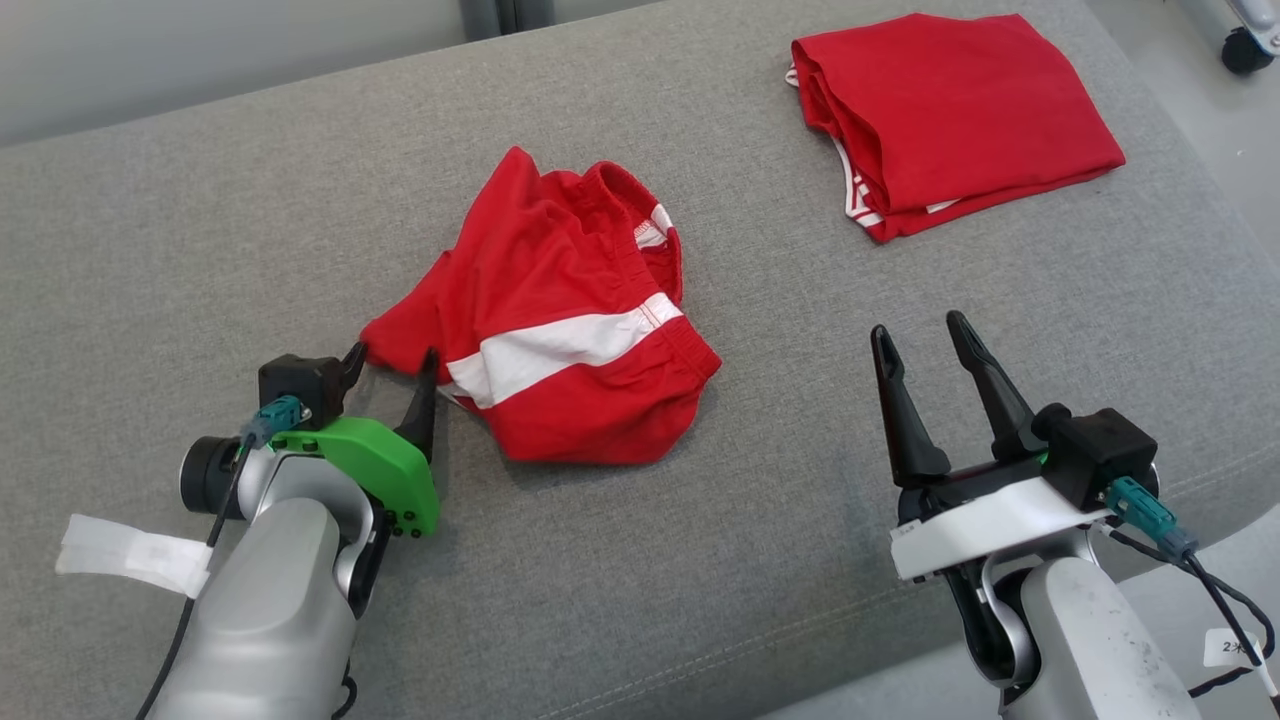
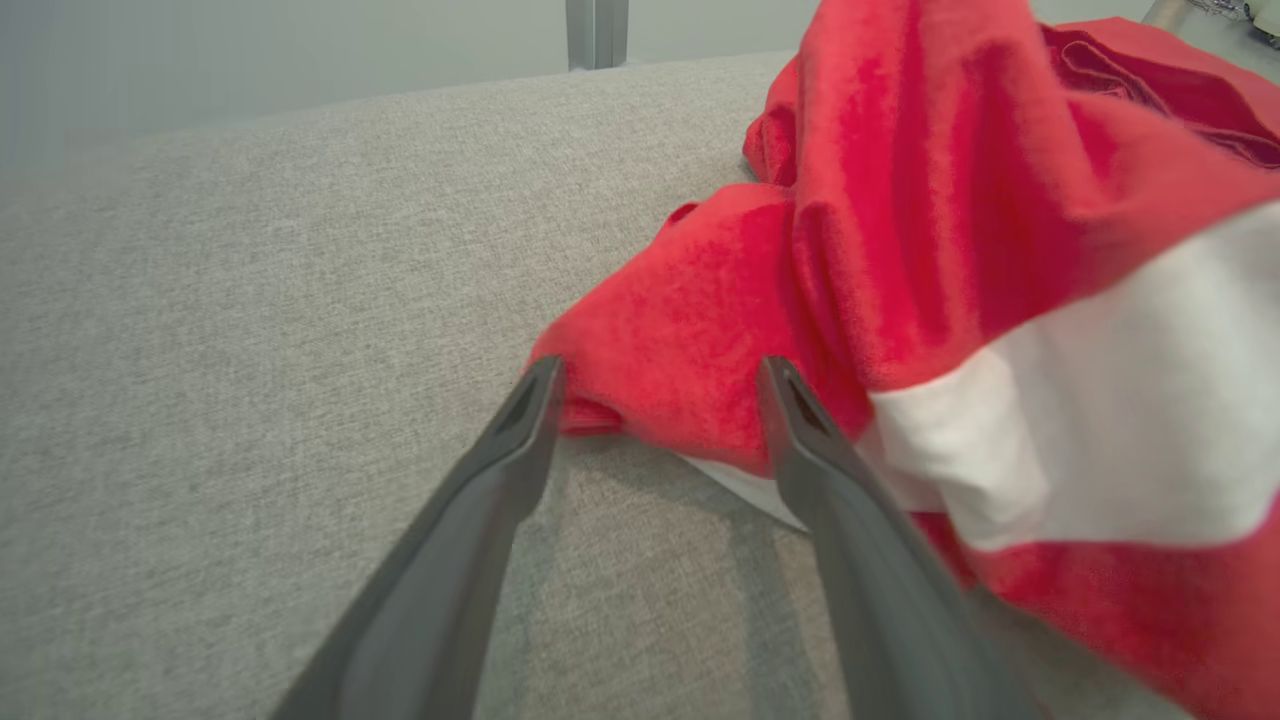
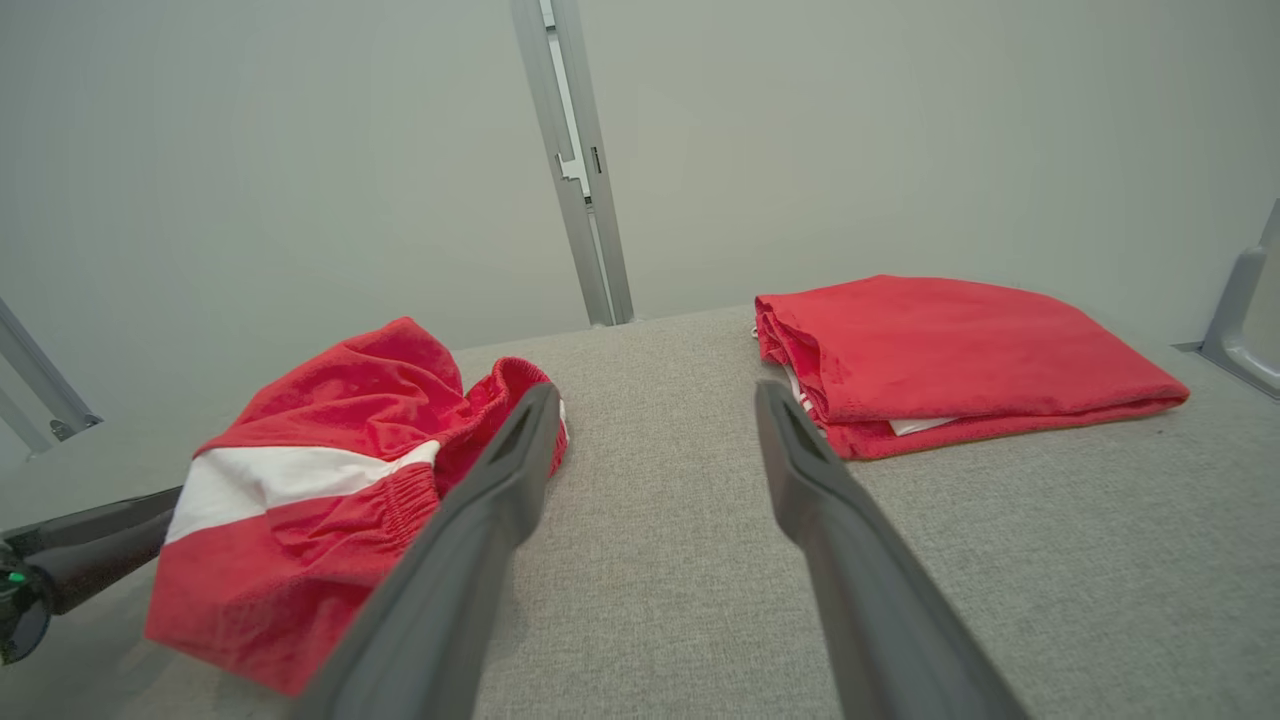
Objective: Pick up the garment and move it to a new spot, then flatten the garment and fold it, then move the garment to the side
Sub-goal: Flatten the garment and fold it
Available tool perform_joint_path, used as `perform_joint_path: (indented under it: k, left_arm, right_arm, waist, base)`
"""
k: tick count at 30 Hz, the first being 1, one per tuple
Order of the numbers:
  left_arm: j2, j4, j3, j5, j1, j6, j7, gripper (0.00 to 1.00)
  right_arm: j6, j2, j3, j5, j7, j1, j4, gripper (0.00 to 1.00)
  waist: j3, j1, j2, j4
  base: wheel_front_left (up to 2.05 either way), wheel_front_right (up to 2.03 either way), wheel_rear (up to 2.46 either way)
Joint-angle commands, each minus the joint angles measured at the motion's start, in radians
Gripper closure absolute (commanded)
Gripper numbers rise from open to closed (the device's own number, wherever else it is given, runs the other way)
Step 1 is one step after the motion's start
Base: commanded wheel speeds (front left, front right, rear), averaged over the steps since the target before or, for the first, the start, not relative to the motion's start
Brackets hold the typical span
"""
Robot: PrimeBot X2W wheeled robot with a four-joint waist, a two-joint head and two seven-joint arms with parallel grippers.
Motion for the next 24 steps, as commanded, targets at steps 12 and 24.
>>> perform_joint_path:
  k: [12,24]
  left_arm:
    - [0.048,0.004,-0.066,-0.112,-0.034,-0.001,0.000,1.00]
    - [0.045,0.057,-0.135,-0.164,-0.041,-0.001,0.000,0.00]
  right_arm:
    - [0.000,-0.003,0.005,-0.007,-0.004,0.007,0.004,0.00]
    - [0.000,-0.003,0.021,-0.022,-0.004,0.002,0.018,0.00]
  waist:
    - [-0.024,0.0000,-0.0001,0.018]
    - [-0.038,0.0000,-0.0001,0.033]
  base:
    - [0.00,0.00,0.00]
    - [0.00,0.00,0.00]
